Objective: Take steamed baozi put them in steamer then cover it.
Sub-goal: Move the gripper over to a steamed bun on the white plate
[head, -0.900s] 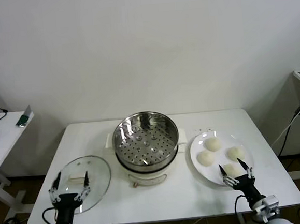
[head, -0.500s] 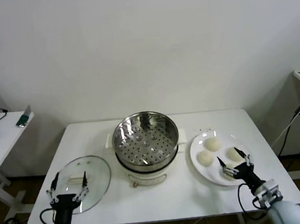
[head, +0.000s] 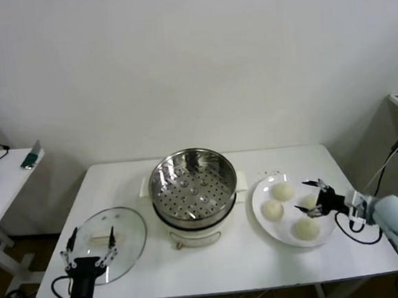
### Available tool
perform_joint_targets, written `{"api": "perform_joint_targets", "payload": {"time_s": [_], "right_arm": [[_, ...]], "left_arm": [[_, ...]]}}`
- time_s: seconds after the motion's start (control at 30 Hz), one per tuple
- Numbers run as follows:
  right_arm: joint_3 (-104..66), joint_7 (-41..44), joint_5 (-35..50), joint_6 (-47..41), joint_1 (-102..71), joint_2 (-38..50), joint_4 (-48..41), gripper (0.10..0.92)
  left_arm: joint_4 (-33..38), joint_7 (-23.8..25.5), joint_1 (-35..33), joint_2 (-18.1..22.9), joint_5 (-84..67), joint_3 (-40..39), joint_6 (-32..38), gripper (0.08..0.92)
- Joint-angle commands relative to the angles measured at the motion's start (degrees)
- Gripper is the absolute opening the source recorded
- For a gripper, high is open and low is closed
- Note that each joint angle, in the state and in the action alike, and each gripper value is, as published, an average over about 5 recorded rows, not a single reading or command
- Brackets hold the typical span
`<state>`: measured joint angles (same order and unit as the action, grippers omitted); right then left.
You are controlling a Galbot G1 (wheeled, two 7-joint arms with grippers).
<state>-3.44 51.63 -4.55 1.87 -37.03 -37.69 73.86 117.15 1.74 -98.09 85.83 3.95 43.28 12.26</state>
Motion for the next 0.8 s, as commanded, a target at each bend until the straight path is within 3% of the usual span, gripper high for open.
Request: {"api": "perform_joint_targets", "payload": {"time_s": [0.03,0.3,0.8], "right_arm": [[35.41,12.45,-6.02,2.34,35.12,2.27,-16.13,0.823],[52.29,15.25,1.03,-0.32,45.17,-8.46,-23.74,0.823],[57.34,15.2,-2.75,3.08,46.24,-23.59,-42.42,0.823]], "left_arm": [[0.57,0.65,-1.21,-1.61,-1.38,0.58,-0.52,0.823],[2.59,-0.1,-0.31,-0.4,-1.34,-0.54,-3.37,0.823],[2.53,-1.58,0.83,-0.84,0.36,0.77,-5.72,0.823]]}}
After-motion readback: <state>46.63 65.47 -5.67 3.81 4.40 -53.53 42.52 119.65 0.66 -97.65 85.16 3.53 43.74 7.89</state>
